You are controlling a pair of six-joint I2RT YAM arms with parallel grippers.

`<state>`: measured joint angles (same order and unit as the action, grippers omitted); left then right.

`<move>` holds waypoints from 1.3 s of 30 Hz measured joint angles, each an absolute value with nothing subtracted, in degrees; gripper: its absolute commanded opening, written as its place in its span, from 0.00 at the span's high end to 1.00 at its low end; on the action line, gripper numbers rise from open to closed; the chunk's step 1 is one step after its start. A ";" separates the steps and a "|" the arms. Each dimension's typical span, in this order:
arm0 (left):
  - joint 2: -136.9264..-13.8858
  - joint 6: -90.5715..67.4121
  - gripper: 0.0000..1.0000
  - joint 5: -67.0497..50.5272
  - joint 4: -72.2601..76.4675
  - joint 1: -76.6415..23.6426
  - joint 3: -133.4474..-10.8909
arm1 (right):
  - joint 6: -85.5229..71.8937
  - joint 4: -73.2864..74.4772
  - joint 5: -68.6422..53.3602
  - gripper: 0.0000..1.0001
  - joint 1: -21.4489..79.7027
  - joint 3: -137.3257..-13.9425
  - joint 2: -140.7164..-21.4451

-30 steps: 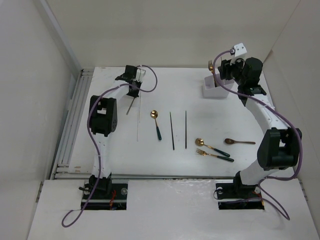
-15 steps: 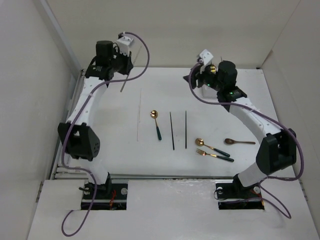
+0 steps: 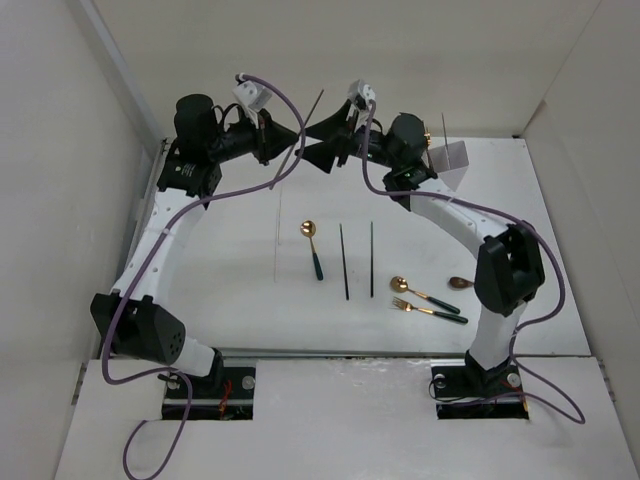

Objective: Sort the eating utensils into containers

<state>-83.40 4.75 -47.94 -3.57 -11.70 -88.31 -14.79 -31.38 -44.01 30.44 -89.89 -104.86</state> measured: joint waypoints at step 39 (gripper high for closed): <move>-81.73 -4.38 0.00 -46.33 6.07 -13.52 -81.34 | -34.02 -55.75 -43.83 1.00 29.12 -84.58 -111.55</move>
<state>-81.73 -4.38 -46.33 6.07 -13.52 -81.34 -34.02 -55.75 -43.83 29.12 -84.58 -111.55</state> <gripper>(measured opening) 0.997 0.042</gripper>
